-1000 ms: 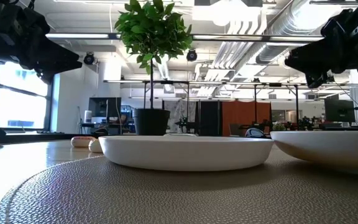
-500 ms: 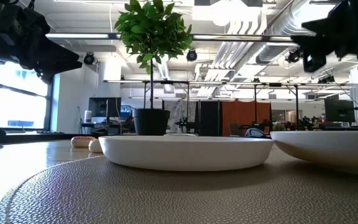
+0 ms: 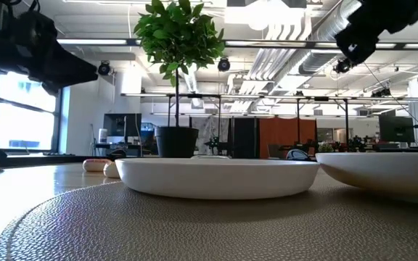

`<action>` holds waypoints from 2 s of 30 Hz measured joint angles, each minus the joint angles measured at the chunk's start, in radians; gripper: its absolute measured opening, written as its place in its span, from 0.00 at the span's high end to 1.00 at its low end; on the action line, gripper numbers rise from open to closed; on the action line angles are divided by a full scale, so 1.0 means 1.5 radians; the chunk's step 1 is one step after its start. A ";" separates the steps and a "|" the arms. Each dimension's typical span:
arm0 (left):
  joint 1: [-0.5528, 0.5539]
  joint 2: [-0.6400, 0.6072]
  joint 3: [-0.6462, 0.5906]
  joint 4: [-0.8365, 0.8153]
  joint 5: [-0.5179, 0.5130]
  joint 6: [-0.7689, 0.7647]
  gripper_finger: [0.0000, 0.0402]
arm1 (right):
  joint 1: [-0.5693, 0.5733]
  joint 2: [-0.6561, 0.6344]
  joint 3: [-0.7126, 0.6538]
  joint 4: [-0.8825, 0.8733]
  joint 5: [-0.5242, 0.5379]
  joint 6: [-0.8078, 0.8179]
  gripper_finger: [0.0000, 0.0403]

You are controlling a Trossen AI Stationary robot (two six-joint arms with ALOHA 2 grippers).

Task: Pick & Place donuts
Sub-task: Put the small orange doughnut on the gray plate

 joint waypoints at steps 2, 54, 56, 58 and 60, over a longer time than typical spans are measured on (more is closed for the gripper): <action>0.000 0.000 0.000 0.000 -0.048 -0.004 0.68 | 0.028 0.063 0.054 -0.092 0.000 0.048 0.62; 0.000 0.000 0.000 0.305 -0.034 0.293 0.68 | 0.569 0.513 0.111 -0.218 -0.016 1.011 0.65; 0.000 0.000 0.000 0.305 -0.027 0.268 0.68 | 0.572 0.513 0.111 -0.213 -0.016 1.010 0.65; 0.000 0.000 0.000 0.304 -0.021 0.241 0.68 | 0.576 0.513 0.111 -0.216 -0.019 1.006 0.65; 0.000 0.000 0.000 0.304 -0.010 0.214 0.68 | 0.580 0.513 0.111 -0.218 -0.012 1.005 0.65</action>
